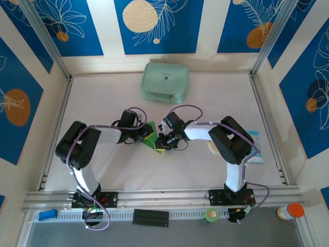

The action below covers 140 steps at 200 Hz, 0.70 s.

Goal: Fold a paper plane with a square sheet of paper (pick it up from the middle)
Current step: Fourth fold the wing at the center of the table.

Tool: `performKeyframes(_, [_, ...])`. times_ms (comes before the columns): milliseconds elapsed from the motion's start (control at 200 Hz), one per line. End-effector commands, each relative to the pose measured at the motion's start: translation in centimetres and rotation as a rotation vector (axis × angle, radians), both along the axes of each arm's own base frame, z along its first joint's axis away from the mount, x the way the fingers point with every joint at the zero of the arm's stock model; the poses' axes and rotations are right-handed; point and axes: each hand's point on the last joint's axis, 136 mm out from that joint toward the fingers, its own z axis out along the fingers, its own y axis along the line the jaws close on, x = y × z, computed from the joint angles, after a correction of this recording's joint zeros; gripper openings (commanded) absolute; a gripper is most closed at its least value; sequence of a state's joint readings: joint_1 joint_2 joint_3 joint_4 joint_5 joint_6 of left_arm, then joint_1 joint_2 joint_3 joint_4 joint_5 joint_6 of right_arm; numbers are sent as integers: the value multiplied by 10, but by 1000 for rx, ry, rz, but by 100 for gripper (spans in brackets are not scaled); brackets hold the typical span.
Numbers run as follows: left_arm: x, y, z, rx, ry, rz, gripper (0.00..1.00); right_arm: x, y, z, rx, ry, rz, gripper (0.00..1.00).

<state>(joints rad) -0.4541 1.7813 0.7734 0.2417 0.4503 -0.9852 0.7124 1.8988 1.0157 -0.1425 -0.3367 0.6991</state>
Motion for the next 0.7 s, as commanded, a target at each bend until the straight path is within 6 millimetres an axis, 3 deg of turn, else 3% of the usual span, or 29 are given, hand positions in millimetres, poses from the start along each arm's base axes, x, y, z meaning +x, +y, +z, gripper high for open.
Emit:
performKeyframes(0, [-37,30,-50,176,173,18,30,-7,-3,-8,-27,43,15,15])
performKeyframes(245, [-41,38,-56,225,207,36,30,-17,-9,-6,-26,66,21,15])
performKeyframes(535, [-43,41,-57,245,216,40,30,-48,-26,-4,-20,117,32,15])
performKeyframes(695, [-40,37,-51,220,202,32,30,-35,-25,19,33,37,10,15])
